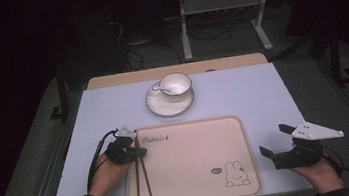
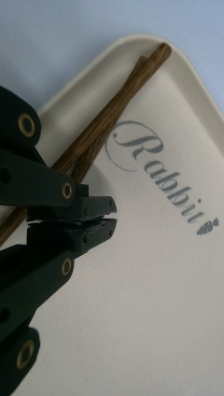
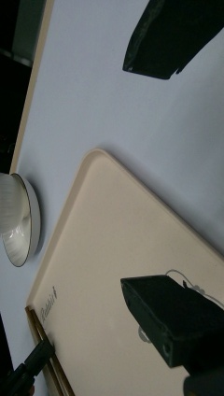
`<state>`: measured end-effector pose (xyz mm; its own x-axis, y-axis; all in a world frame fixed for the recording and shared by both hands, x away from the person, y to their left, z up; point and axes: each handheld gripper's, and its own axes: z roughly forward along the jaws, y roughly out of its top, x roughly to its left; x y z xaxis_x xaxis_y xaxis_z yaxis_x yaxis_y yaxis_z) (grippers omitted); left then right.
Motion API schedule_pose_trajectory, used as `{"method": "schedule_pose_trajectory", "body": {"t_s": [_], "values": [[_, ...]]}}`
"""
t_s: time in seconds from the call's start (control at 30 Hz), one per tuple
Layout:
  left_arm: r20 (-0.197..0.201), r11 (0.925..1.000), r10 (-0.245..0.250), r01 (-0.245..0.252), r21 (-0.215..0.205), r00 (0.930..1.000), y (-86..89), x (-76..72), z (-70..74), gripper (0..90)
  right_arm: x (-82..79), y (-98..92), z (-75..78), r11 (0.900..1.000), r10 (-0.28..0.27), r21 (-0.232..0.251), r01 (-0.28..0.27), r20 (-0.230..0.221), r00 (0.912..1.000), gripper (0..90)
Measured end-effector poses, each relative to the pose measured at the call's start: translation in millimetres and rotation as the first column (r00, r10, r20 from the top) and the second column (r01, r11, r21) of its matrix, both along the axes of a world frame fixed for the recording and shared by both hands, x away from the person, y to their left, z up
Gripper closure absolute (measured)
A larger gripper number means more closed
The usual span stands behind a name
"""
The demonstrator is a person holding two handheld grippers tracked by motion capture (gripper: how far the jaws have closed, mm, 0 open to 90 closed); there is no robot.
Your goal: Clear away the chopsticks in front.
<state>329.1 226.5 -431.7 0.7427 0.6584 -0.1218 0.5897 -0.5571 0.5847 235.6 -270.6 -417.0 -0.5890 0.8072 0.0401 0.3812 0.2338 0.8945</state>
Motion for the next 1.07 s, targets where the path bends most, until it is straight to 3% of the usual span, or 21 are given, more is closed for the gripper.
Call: {"method": "schedule_pose_trajectory", "body": {"t_s": [0.1, 0.23, 0.33, 0.43, 0.57, 0.63, 0.7, 0.73, 0.77, 0.87, 1.07], "values": [[0.002, 0.9999, -0.004, 0.004, -0.009, 1.0, -0.9, -1.5, 1.5, 86.4, -0.1, 0.0, 0.0, 1.0, 0.002, 0.0, -0.002, 0.001, 1.0, 0.0], [0.033, 0.9978, 0.013, -0.011, -0.065, 0.9994, 4.8, -7.4, 13.5, 83.9, 0.1, -0.3, -0.5, 1.0, 0.001, 0.0, -0.001, -0.002, 1.0, 0.0], [0.05, 0.9965, 0.017, -0.013, -0.082, 0.9986, 9.1, -11.4, 19.0, 80.9, 0.0, -0.2, -0.5, 1.0, 0.002, -0.001, -0.002, -0.001, 1.0, 0.0], [0.099, 0.995, 0.034, -0.024, -0.097, 0.9945, 20.1, -23.5, 26.2, 66.3, -0.1, -0.2, -0.5, 1.0, 0.003, 0.0, -0.003, -0.001, 1.0, 0.0], [0.13, 0.9923, 0.056, -0.04, -0.117, 0.9899, 31.6, -32.6, 28.7, 46.4, 0.0, 0.3, -0.6, 1.0, 0.004, -0.001, -0.004, -0.003, 1.0, 0.0], [0.175, 0.9887, 0.079, -0.055, -0.14, 0.9814, 44.1, -41.6, 30.1, 38.5, -0.1, 0.5, -0.4, 1.0, 0.005, 0.001, -0.005, -0.003, 1.0, 0.0], [0.184, 0.9883, 0.082, -0.056, -0.142, 0.9794, 47.3, -43.7, 30.5, 31.3, -0.1, 0.4, -0.4, 1.0, 0.005, 0.001, -0.005, -0.002, 1.0, 0.0], [0.21, 0.986, 0.099, -0.067, -0.152, 0.9726, 55.7, -49.5, 30.6, 28.6, -0.2, 0.4, -0.3, 1.0, 0.005, 0.002, -0.005, -0.002, 1.0, 0.0], [0.215, 0.9844, 0.111, -0.077, -0.158, 0.9703, 58.8, -52.2, 30.4, 25.3, -0.2, 0.4, -0.3, 1.0, 0.005, 0.003, -0.005, -0.001, 1.0, 0.0], [0.22, 0.9824, 0.127, -0.092, -0.162, 0.9672, 66.3, -57.7, 29.2, 19.1, -0.2, 0.5, -0.2, 1.0, 0.005, 0.004, -0.005, -0.001, 1.0, 0.0], [0.224, 0.9824, 0.132, -0.098, -0.159, 0.9656, 70.0, -60.9, 28.2, 18.1, -0.2, 0.8, -0.1, 1.0, 0.007, 0.005, -0.007, 0.0, 1.0, 0.0]]}}
